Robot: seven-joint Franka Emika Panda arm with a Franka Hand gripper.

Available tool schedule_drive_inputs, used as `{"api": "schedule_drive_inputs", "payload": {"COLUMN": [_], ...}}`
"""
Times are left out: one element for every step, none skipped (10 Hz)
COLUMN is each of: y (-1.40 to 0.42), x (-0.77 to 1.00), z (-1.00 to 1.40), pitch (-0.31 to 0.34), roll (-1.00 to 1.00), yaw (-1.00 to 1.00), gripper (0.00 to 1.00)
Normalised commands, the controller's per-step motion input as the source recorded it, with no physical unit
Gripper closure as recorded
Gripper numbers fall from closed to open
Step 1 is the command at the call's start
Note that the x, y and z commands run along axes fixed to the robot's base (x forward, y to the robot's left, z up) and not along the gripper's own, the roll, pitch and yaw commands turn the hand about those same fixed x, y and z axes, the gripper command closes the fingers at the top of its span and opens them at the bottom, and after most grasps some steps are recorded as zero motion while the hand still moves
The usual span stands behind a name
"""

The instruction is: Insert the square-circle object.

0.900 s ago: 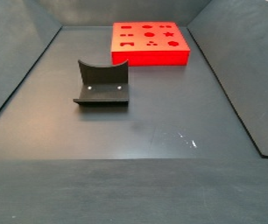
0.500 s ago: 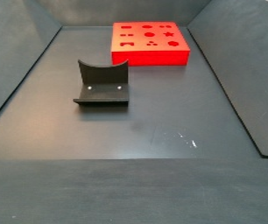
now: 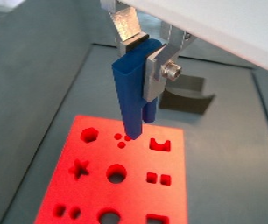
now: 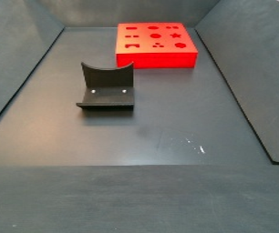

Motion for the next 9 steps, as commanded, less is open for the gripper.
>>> {"api": "schedule_drive_inputs", "payload": {"y": [0.00, 0.00, 0.00, 0.00, -0.75, -0.70, -1.00, -0.17, 0.00], "x": [0.00, -0.05, -0.10, -0.11, -0.23, -0.14, -0.37, 0.00, 0.00], "z": [-0.51, -0.67, -0.74, -0.76, -0.86, -0.26, -0.52, -0.48, -0.51], "pitch": [-0.010, -0.117, -0.170, -0.187, -0.247, -0.090, -0.091, 0.000, 0.000], "roll": [0.00, 0.00, 0.00, 0.00, 0.00, 0.00, 0.05, 0.06, 0.06], "yaw": [-1.00, -1.00, -1.00, -1.00, -0.49, 0.42, -0.03, -1.00, -1.00], "gripper": [1.00, 1.00, 1.00, 1.00, 1.00, 1.00, 1.00, 1.00, 1.00]}}
